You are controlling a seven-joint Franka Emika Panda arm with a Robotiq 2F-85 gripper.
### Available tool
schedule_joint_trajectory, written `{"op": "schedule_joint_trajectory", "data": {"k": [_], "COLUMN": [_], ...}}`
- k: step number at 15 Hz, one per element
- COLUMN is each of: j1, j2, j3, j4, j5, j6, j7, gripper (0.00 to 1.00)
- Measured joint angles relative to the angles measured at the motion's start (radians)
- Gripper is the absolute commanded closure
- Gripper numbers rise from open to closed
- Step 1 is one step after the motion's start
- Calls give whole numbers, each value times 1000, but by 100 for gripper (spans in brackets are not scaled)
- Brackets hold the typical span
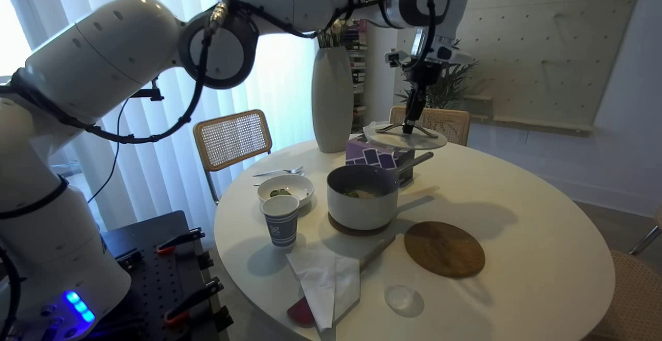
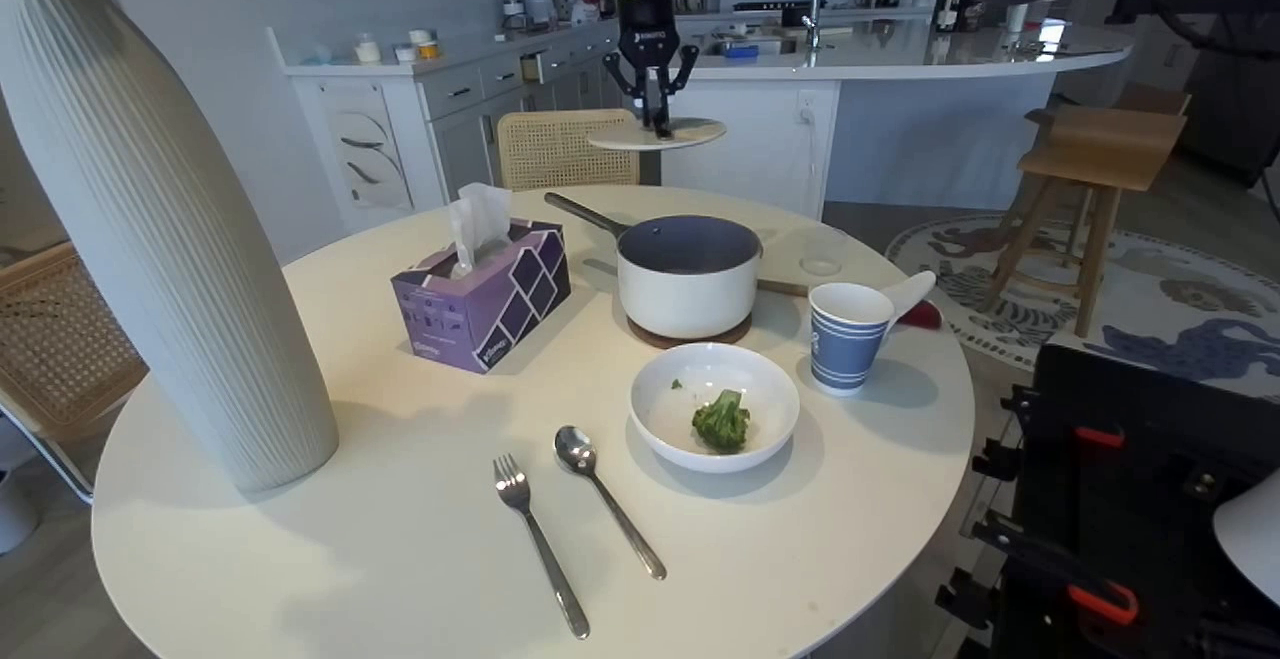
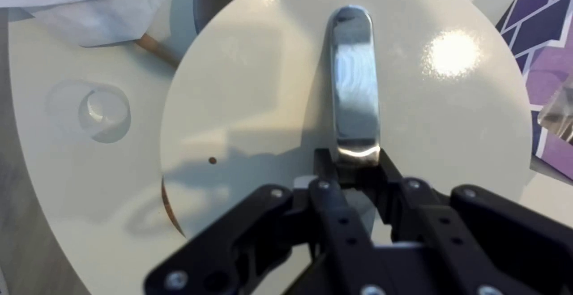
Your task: Pick up the white lid and place it on top of the white pot.
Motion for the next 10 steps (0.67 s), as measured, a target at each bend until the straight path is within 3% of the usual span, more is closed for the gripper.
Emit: {"op": "schedule_joint_trajectory", "data": {"k": [10], "j1": [26], "j2": [-50], "j3": [30], "j4": [-37], "j5": [0], "j6": [-132], "j7": [-23], "gripper": [94]}}
